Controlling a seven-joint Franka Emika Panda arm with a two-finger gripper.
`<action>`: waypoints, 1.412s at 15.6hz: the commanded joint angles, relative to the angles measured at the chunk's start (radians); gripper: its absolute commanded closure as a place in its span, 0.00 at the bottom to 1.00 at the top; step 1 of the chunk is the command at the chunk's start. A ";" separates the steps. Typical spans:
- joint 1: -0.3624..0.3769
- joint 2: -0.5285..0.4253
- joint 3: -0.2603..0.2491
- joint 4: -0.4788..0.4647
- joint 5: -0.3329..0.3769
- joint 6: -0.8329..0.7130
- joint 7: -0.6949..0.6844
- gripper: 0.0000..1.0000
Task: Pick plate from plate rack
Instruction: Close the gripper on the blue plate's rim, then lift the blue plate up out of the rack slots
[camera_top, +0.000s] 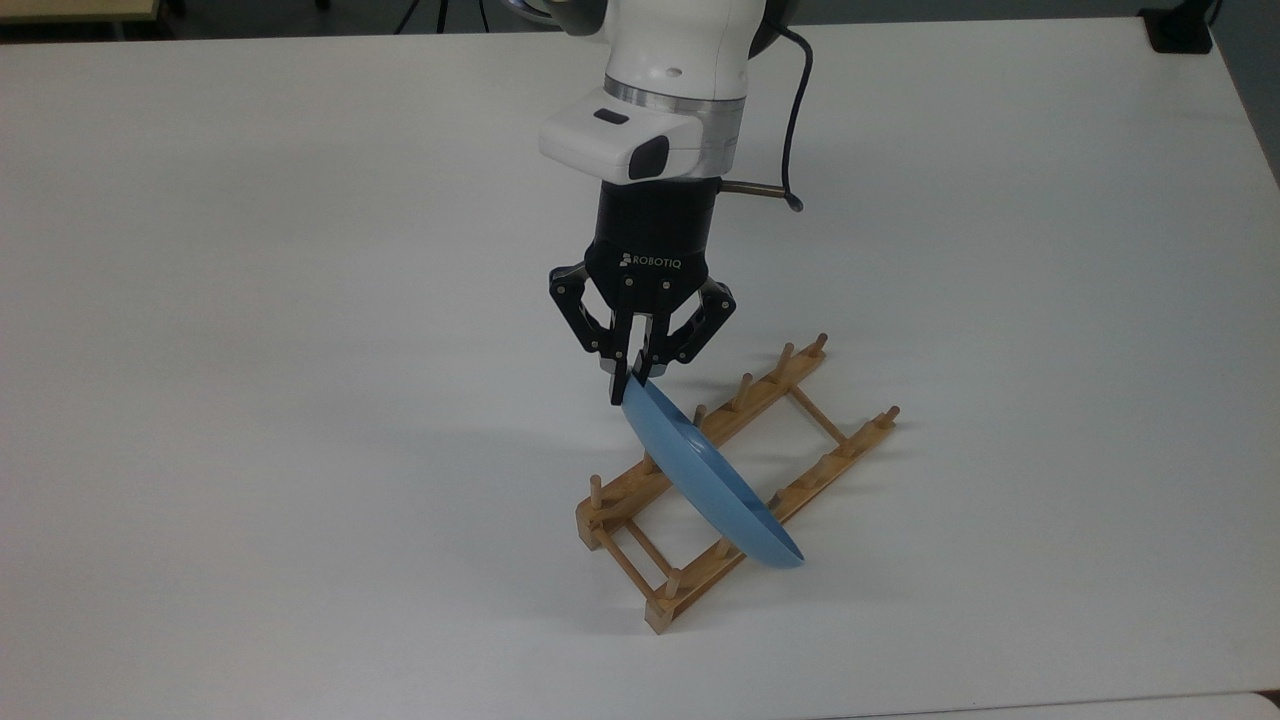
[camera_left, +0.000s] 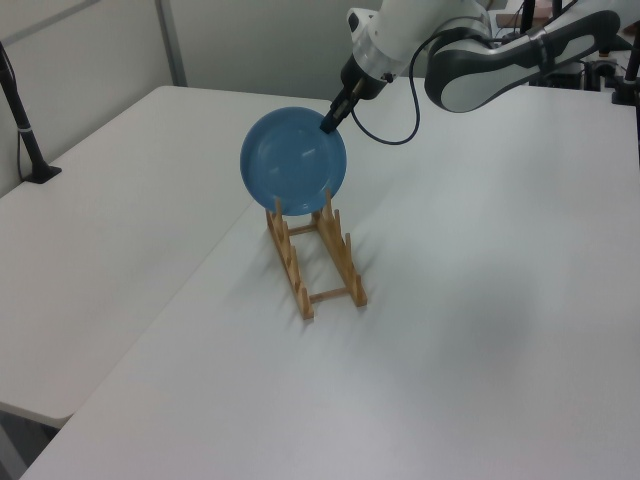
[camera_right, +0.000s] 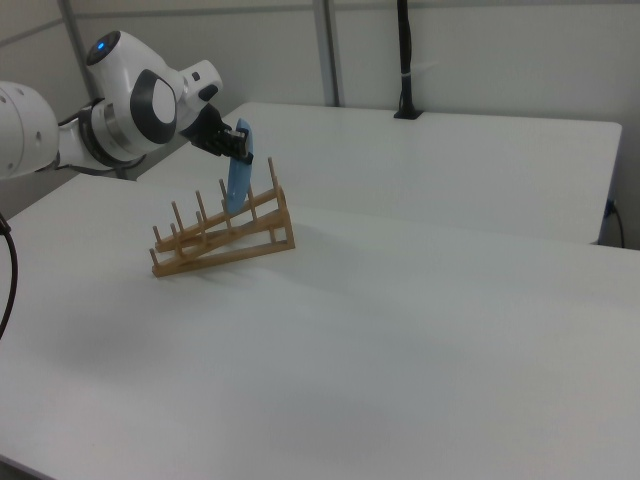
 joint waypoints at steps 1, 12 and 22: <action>0.006 -0.042 -0.004 -0.012 -0.022 0.024 0.031 0.98; -0.091 -0.217 0.000 -0.011 0.286 -0.359 -0.200 0.99; -0.427 -0.245 -0.011 -0.038 0.596 -0.848 -0.941 0.99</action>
